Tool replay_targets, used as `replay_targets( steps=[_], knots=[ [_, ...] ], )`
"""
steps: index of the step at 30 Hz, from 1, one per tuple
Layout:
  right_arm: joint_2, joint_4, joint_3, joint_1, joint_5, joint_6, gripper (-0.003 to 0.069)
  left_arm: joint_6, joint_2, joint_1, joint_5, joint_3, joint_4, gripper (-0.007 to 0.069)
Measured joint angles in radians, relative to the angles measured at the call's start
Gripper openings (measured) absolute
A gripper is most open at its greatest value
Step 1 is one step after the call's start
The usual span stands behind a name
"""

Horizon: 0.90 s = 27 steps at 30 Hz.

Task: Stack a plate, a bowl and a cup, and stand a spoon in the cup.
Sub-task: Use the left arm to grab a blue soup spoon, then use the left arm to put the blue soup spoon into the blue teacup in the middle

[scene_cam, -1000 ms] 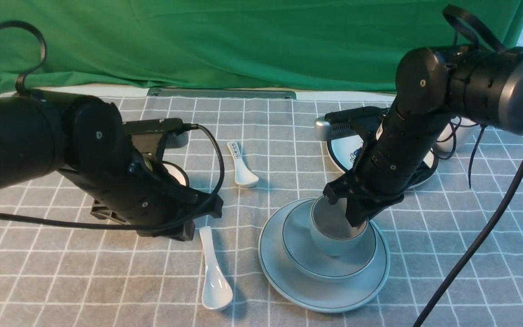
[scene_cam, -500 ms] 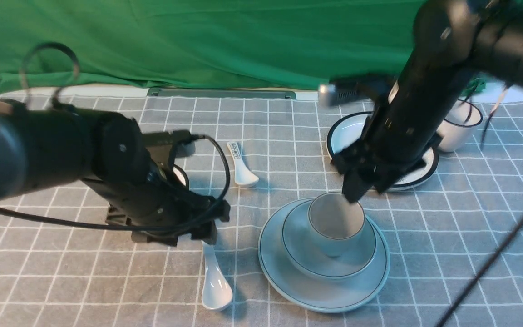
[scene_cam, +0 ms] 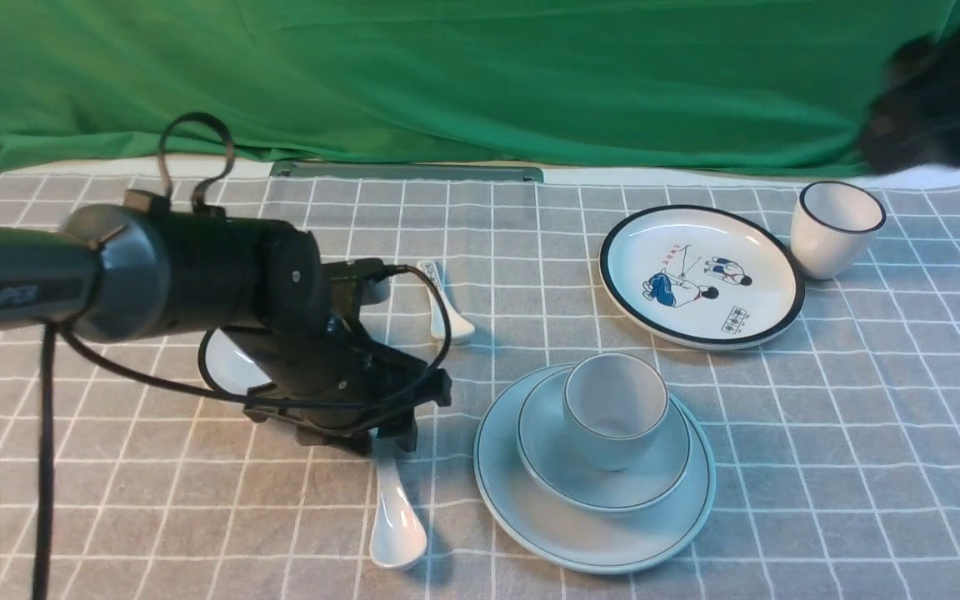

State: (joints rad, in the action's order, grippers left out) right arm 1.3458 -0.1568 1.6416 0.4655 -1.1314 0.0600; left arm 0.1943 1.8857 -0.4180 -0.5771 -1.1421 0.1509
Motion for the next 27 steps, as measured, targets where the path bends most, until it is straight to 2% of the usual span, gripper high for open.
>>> replay_targets(
  steps=[2,3,8,11,14,16,20,27],
  knots=[
    [-0.04,-0.02,0.0,0.0,0.0,-0.012,0.044,0.0,0.004,-0.002,0.0,-0.003,0.001,0.014],
    [-0.058,-0.027,0.0,0.0,-0.001,-0.018,0.044,-0.005,0.004,-0.003,-0.001,-0.005,0.0,0.0123],
    [-0.117,-0.048,-0.001,0.0,-0.001,-0.032,0.044,-0.045,-0.037,-0.016,-0.046,-0.005,-0.009,0.0127],
    [-0.138,-0.048,-0.001,0.0,-0.001,-0.048,0.044,-0.065,-0.106,-0.043,-0.011,-0.005,-0.015,0.0127],
    [-0.161,-0.049,-0.001,0.0,-0.001,-0.052,0.044,-0.111,-0.232,-0.116,0.164,-0.005,-0.018,0.0127],
    [-0.168,-0.049,-0.001,0.0,-0.001,-0.052,0.044,-0.126,-0.288,-0.181,0.344,-0.005,-0.018,0.0127],
    [-0.17,-0.049,-0.001,0.0,-0.001,-0.06,0.044,-0.136,-0.303,-0.255,0.588,-0.006,-0.018,0.0127],
    [-0.17,-0.049,-0.001,0.0,-0.001,-0.082,0.044,-0.138,-0.205,-0.317,0.778,-0.006,-0.019,0.0127]
  ],
)
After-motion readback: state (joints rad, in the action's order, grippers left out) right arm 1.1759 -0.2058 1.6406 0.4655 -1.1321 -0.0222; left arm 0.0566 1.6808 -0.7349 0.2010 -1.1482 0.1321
